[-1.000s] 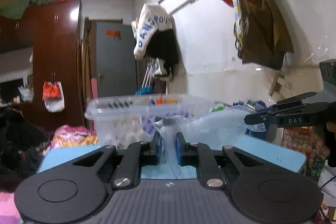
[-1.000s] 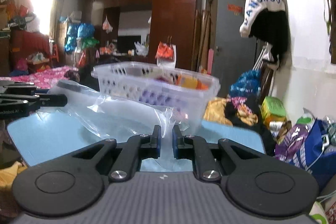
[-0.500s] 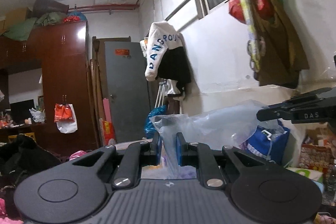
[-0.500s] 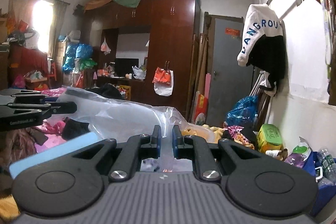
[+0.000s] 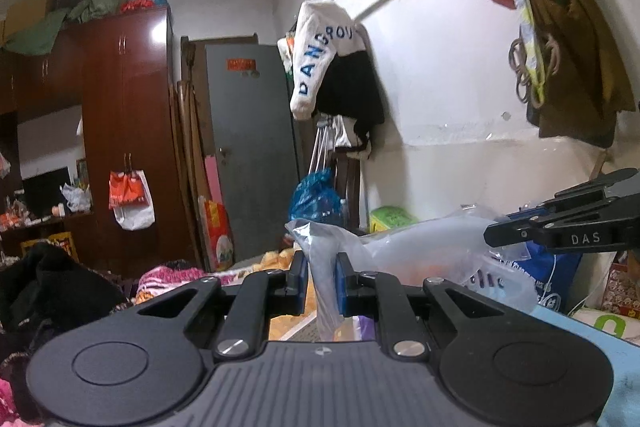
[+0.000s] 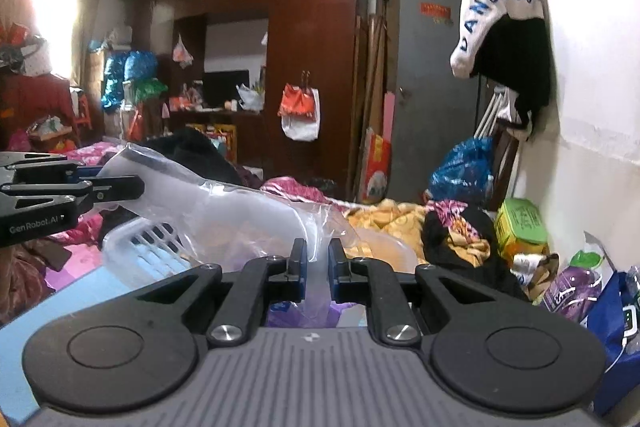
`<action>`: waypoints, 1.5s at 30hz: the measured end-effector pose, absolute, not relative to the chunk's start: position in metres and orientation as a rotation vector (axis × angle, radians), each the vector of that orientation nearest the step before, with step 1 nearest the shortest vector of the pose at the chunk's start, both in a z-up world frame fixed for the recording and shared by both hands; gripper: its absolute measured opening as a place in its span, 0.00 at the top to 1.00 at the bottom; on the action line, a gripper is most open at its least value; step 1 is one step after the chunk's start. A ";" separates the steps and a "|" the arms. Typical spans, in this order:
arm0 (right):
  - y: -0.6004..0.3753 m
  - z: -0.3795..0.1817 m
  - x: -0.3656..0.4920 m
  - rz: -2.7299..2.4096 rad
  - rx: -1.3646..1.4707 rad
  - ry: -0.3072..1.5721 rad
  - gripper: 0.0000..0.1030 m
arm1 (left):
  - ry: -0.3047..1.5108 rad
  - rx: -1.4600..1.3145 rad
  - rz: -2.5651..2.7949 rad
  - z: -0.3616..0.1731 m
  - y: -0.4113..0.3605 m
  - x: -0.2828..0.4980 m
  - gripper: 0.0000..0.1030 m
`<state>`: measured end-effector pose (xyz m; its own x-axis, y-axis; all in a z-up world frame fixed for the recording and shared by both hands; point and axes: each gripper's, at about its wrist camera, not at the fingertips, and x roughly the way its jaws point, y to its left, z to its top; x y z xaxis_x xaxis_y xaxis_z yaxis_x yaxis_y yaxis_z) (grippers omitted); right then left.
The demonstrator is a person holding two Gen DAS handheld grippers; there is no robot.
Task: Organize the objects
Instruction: 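Lift the plastic bag over the basket and open both grippers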
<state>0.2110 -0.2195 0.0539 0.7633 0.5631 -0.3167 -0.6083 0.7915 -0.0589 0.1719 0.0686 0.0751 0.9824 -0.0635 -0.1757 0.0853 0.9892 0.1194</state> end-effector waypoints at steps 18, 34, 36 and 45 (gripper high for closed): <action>-0.212 0.067 0.222 0.635 -0.171 0.316 0.88 | 0.220 0.140 -0.051 0.074 0.067 0.194 0.83; -0.208 0.065 0.234 0.627 -0.173 0.352 0.86 | 0.258 0.146 -0.046 0.070 0.066 0.207 0.80; -0.208 0.064 0.239 0.625 -0.171 0.367 0.83 | 0.259 0.142 -0.032 0.068 0.067 0.210 0.78; -0.218 0.060 0.237 0.582 -0.136 0.324 0.03 | 0.242 0.242 0.055 0.060 0.058 0.206 0.19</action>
<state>0.2372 -0.2178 0.0600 0.7864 0.5171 -0.3377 -0.5595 0.8281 -0.0348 0.2058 0.0583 0.0599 0.9696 0.0827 -0.2302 -0.0248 0.9695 0.2439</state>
